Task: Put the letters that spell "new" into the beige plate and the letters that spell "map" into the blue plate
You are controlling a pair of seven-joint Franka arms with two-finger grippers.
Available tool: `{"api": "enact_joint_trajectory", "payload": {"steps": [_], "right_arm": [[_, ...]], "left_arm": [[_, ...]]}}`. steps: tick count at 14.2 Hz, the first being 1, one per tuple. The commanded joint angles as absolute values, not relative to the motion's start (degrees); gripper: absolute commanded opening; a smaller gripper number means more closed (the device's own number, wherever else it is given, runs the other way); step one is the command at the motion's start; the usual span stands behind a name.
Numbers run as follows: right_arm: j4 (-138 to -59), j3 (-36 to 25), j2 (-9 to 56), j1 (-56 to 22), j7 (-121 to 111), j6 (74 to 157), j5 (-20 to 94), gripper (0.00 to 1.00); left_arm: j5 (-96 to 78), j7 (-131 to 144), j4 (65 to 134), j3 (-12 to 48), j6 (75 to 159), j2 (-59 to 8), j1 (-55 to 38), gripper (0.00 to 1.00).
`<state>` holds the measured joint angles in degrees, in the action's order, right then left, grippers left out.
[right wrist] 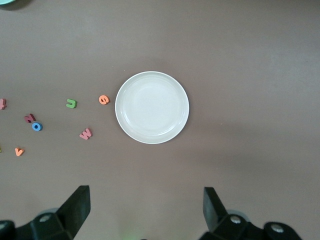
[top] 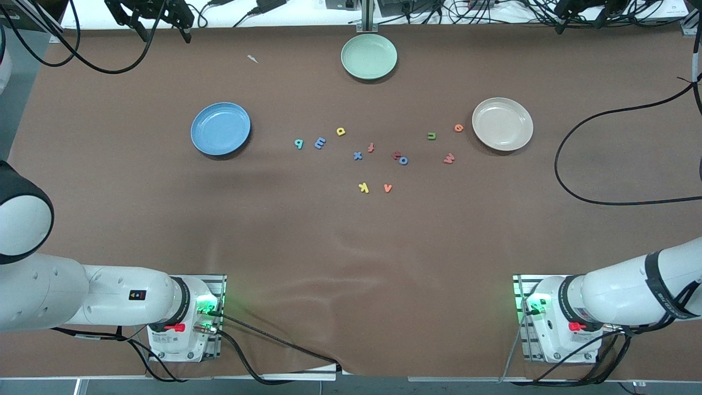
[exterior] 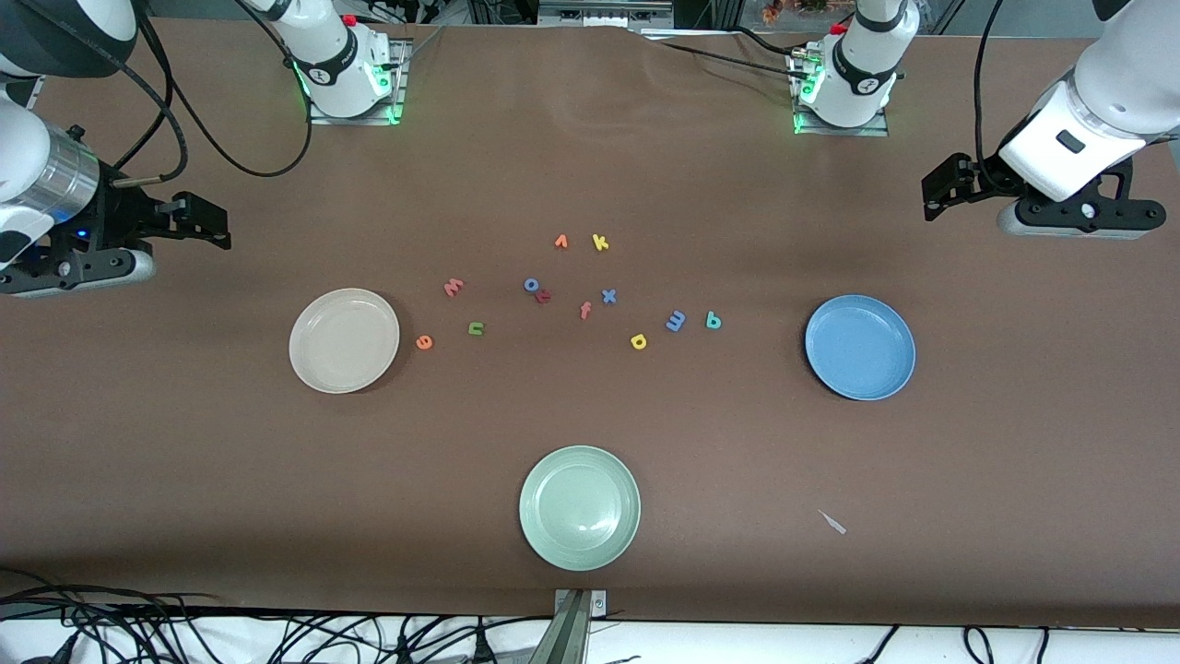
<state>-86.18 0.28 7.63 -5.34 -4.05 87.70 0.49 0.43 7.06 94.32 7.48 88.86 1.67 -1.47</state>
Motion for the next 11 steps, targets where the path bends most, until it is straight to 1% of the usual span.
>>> {"api": "enact_joint_trajectory", "payload": {"steps": [1,11], "right_arm": [[-86.8,0.0,6.1,-5.5,-3.0,87.7,0.0,1.0],[-86.7,-0.1,6.0,-5.4,-2.9,88.2,0.7,1.0]], "left_arm": [[0.2,5.5,93.0,7.6,87.7,1.1,-1.2,1.0],[0.2,5.9,93.0,7.6,87.8,1.1,-1.4,1.0]]}}
